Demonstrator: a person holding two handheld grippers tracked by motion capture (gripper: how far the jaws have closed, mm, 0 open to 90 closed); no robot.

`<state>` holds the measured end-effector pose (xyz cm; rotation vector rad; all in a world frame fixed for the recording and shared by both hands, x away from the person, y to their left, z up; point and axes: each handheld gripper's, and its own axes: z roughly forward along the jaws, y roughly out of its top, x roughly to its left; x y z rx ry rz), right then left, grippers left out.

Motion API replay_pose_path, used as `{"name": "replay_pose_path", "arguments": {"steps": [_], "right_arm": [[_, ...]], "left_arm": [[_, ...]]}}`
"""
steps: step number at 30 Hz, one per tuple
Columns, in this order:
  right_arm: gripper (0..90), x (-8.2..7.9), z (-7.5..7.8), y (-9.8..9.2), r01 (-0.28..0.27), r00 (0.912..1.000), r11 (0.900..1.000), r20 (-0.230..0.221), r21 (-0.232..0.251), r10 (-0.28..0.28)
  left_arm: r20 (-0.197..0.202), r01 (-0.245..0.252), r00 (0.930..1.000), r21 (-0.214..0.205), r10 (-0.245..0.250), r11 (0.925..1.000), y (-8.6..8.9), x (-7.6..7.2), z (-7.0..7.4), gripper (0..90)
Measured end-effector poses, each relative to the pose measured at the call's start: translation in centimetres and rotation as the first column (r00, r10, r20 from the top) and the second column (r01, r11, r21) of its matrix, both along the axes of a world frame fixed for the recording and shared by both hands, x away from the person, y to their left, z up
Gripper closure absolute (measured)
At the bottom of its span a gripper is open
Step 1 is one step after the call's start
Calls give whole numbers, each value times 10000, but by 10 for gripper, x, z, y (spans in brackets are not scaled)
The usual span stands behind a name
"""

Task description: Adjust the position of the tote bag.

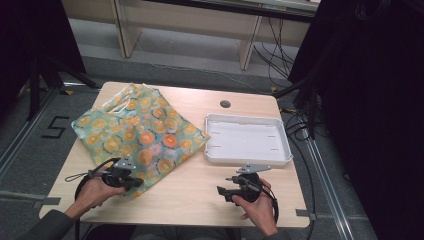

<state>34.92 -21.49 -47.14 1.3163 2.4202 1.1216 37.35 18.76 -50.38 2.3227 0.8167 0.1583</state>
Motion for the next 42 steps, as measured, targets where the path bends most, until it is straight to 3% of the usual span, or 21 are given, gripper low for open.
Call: {"name": "replay_pose_path", "arguments": {"steps": [7,12,14,17,19,20,21,22,24,25,26,27,28,29,31,34,35,37,38,39,42], "right_arm": [[291,11,0,14,-174,9998,9998,-82,-55,173],[291,13,-1,17,-214,9997,9998,-85,-55,214],[290,13,0,15,-236,9995,9997,-228,-111,234],[290,12,0,15,-231,9994,9996,-250,-176,227],[289,12,0,16,-355,9989,9991,-305,-246,348],[289,12,-2,17,-268,9995,9996,-144,-64,267],[289,11,0,17,-394,9989,9990,-266,-221,389],[288,11,-2,19,-386,9991,9992,-199,-113,384],[288,11,-1,18,-468,9986,9985,-250,-270,462],[288,11,0,18,-440,9987,9987,-276,-251,433],[287,11,-1,18,-398,9989,9990,-235,-194,393],[286,12,-1,17,-458,9987,9986,-234,-277,452],[286,12,-1,17,-458,9987,9986,-234,-277,452],[286,12,0,17,-497,9984,9982,-287,-337,487],[286,11,0,17,-395,9987,9990,-324,-199,388],[286,11,1,17,-481,9984,9985,-307,-252,473],[286,11,0,17,-485,9984,9985,-309,-257,477],[286,11,0,18,-405,9987,9990,-317,-170,400],[287,10,-1,21,-311,9983,9995,-491,-18,310],[288,12,-1,20,-451,9985,9989,-309,-102,448],[299,12,0,19,-590,9976,9982,-356,-67,588]], "left_arm": [[64,-76,9999,-187,77,9998,1,-7,6,899],[129,-54,9999,-225,57,9997,13,-24,19,624],[-14,-168,9999,114,168,9998,17,-40,23,505],[106,-116,9999,499,111,9987,21,-49,24,423],[282,-36,9996,1094,5,9940,27,-53,22,406],[159,-205,9997,1025,189,9945,28,-54,19,401],[129,-217,9997,1113,204,9936,30,-54,17,391],[180,-185,9997,1496,160,9886,32,-51,14,403],[291,-147,9995,1626,101,9866,32,-49,13,438],[394,64,9991,1713,-133,9852,32,-46,13,529],[72,63,9999,1708,-77,9853,31,-43,10,586],[72,63,9999,1708,-77,9853,31,-43,10,652],[60,253,9996,1758,-267,9841,31,-41,9,652],[176,418,9988,1799,-457,9828,31,-40,9,713],[144,332,9992,1928,-366,9807,30,-39,9,886],[-73,540,9985,1775,-535,9826,25,-40,10,897],[-176,830,9965,1892,-811,9784,23,-40,12,897],[-108,917,9958,1771,-912,9799,19,-42,13,896],[-185,902,9959,1693,-883,9814,15,-44,13,896],[-177,1215,9926,1621,-1202,9793,5,-45,15,896],[-349,1219,9924,1448,-1180,9819,-6,-47,14,896]]}}
